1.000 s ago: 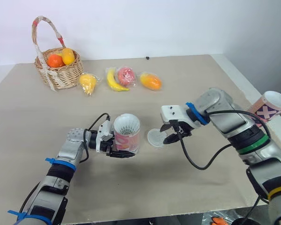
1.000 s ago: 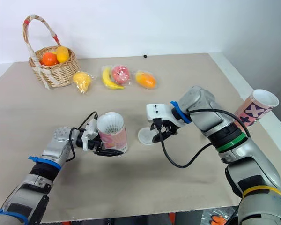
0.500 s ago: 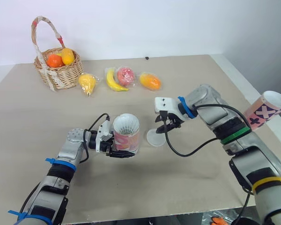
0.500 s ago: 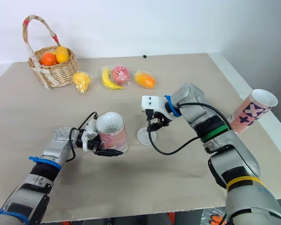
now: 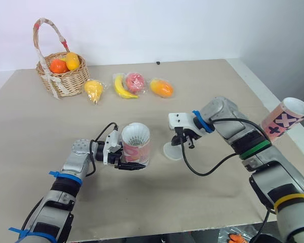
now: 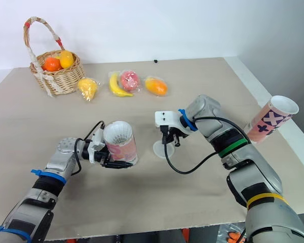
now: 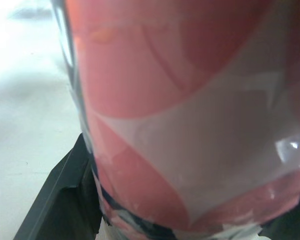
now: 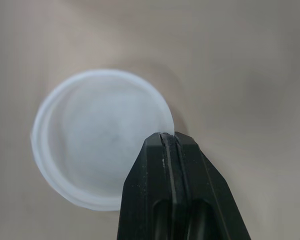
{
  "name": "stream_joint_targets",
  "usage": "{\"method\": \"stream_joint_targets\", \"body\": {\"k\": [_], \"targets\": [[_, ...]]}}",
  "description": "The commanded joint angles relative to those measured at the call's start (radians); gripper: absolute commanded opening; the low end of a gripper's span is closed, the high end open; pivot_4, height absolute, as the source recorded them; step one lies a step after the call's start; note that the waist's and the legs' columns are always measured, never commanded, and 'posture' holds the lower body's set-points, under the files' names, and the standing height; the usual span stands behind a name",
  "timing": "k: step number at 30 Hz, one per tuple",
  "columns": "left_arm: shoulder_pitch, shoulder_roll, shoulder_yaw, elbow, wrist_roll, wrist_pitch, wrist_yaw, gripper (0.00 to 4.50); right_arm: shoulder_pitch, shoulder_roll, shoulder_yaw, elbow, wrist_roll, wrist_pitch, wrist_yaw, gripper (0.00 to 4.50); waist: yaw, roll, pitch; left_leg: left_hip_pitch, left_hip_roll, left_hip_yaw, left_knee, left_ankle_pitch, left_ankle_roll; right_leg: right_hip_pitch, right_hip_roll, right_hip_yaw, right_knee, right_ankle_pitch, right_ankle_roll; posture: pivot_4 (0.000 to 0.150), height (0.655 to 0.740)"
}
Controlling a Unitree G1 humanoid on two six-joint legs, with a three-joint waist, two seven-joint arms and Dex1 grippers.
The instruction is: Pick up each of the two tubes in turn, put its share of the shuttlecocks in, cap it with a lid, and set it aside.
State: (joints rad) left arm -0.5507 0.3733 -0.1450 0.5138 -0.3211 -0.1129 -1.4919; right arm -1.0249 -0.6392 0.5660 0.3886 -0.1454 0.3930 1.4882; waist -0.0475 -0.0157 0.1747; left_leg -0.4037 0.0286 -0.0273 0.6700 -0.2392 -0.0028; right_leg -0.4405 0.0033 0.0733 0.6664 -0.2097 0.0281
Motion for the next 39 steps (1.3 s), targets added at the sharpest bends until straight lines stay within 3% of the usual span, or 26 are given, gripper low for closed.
{"method": "stream_joint_targets", "body": {"k": [1,7,12,21,29,39], "targets": [[0.0,0.002,0.018,0.009,-0.002,-0.013,0.008,3.22,-0.031,-0.064,-0.084,-0.105,0.042,-0.009,0.053,0.05,0.0,0.0,0.0,0.0,0.0,0.0,0.0,0.0,0.0,0.0,0.0,0.0,0.0,0.0,0.0,0.15,0.7298],[0.005,0.0,0.015,0.011,-0.002,-0.007,0.003,3.22,-0.105,-0.187,-0.167,-0.315,0.232,0.036,0.126,0.05,-0.002,0.001,0.0,0.0,0.0,0.0,0.0,0.0,0.0,-0.001,0.0,0.0,0.0,0.0,0.0,0.15,0.7298],[0.001,-0.01,0.004,0.026,0.005,-0.006,-0.006,3.22,-0.239,-0.141,-0.183,-0.36,0.353,0.107,0.126,0.05,-0.003,0.001,0.0,0.001,0.001,0.0,-0.001,0.0,0.0,0.0,0.001,0.0,0.0,0.0,0.0,0.15,0.7298],[-0.019,0.017,-0.052,0.066,0.046,0.045,-0.077,3.22,-0.37,0.091,-0.068,-0.207,0.224,0.014,0.048,0.05,-0.002,0.001,0.0,0.001,0.001,0.0,-0.001,0.0,0.0,0.0,0.001,0.0,0.0,0.0,-0.001,0.15,0.7298],[-0.016,0.02,-0.046,0.094,0.051,0.007,-0.081,3.22,-0.375,0.149,-0.021,-0.181,0.141,-0.079,0.058,0.05,0.0,0.001,0.0,0.0,0.001,-0.001,-0.001,-0.001,0.0,0.0,0.0,-0.001,0.0,-0.003,-0.001,0.15,0.7298],[-0.022,0.022,-0.039,0.092,0.048,0.012,-0.079,3.22,-0.376,0.206,-0.037,-0.244,0.181,-0.032,0.082,0.05,-0.001,0.001,-0.001,0.002,0.002,-0.001,-0.001,-0.001,0.0,0.0,0.003,-0.001,0.001,-0.002,-0.002,0.15,0.7298]]}}
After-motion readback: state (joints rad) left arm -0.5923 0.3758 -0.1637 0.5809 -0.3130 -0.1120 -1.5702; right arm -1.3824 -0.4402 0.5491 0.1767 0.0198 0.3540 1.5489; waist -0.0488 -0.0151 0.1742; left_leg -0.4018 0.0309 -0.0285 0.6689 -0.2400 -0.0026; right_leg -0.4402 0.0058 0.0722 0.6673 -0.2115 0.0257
